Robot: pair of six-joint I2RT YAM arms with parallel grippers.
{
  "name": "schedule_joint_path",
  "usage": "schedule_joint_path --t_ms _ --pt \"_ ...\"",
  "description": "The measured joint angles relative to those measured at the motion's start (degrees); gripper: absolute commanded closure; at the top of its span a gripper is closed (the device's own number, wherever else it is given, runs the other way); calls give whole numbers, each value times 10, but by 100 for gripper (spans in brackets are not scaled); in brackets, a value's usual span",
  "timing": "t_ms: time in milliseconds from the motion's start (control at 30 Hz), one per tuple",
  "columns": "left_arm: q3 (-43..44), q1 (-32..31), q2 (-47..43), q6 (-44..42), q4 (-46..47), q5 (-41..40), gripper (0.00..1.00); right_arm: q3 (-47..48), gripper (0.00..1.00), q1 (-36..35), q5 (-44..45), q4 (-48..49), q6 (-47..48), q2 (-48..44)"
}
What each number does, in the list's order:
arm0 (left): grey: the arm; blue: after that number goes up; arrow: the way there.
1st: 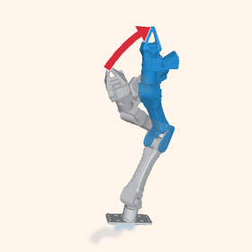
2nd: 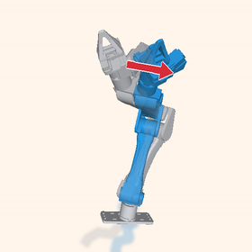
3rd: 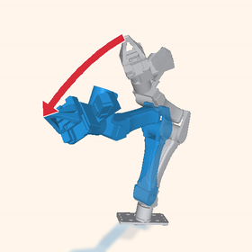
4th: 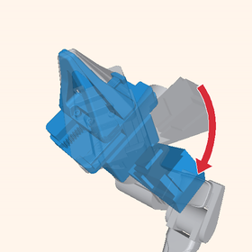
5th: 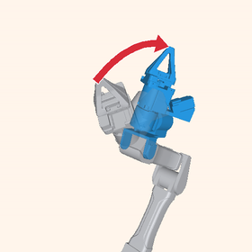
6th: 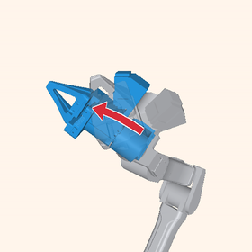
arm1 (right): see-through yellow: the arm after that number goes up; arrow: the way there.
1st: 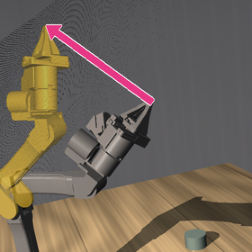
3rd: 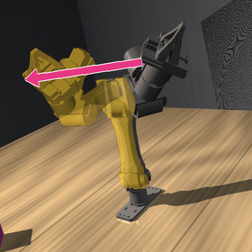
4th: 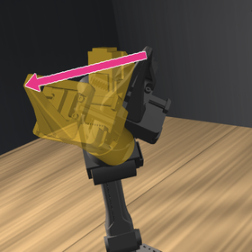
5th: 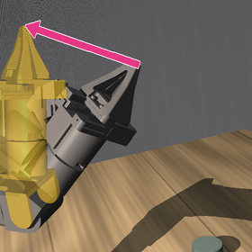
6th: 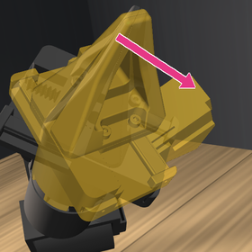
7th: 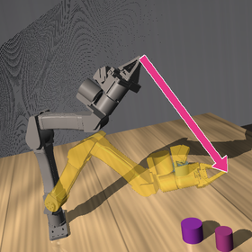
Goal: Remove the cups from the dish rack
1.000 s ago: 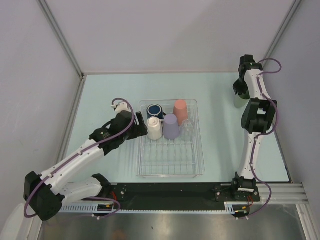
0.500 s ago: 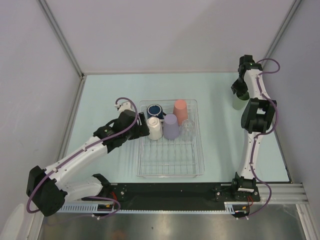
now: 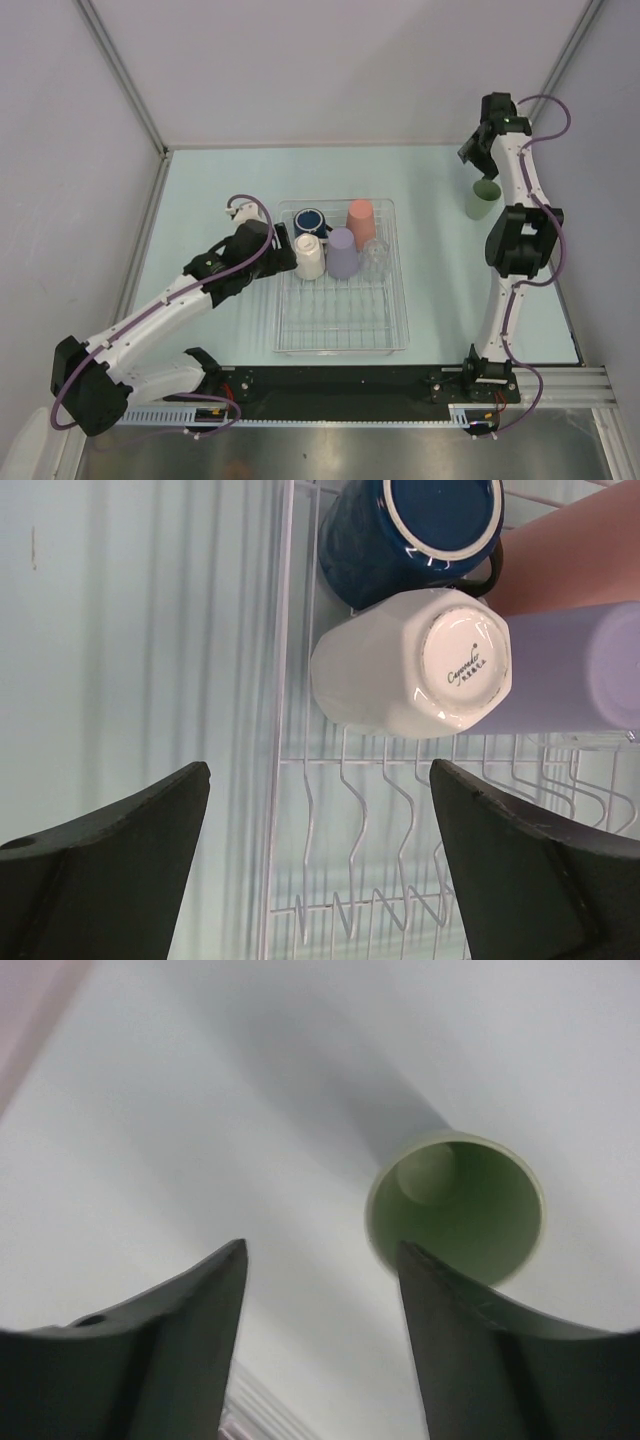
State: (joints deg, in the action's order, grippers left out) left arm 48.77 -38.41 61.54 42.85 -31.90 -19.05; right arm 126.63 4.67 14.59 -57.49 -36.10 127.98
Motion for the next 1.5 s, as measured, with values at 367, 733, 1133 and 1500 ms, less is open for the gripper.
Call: schedule_joint_path --t_ms 367,733,1133,1500 --pt "28 0 5 -38 -4 -61 2 -252 7 -227 61 194 60 -392" --pt "136 -19 71 -118 10 -46 1 -679 2 -373 130 329 0 -691" --pt "218 -113 221 -174 57 -43 0 -715 2 -461 202 320 23 -752" --pt "266 -113 297 -175 52 -27 0 -720 2 -461 216 317 32 -746"
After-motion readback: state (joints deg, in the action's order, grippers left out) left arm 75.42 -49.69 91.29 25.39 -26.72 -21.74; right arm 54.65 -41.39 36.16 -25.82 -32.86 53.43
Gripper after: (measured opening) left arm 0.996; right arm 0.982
